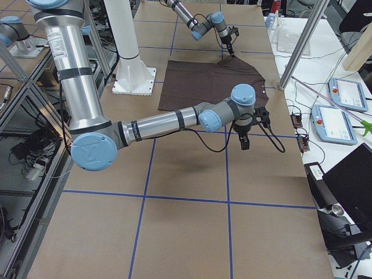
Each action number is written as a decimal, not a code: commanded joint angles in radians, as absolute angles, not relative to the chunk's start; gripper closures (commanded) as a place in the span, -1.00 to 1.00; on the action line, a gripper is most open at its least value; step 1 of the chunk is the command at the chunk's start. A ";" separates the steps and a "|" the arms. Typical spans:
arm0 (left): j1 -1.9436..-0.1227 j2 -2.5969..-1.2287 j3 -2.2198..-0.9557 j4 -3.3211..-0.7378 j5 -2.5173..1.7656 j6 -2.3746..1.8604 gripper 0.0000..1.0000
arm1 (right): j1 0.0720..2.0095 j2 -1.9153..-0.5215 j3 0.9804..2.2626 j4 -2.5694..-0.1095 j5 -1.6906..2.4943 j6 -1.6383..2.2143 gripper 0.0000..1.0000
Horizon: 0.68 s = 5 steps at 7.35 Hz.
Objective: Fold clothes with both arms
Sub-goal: 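Fold the sleeve nearest the left gripper inward toward the shirt center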
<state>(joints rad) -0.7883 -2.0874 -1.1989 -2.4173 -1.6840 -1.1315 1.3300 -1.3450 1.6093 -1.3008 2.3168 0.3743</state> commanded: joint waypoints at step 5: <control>-0.785 -2.103 -1.261 -2.401 -1.678 -1.138 1.00 | 1.330 -1.351 1.611 -1.301 2.318 0.374 -1.00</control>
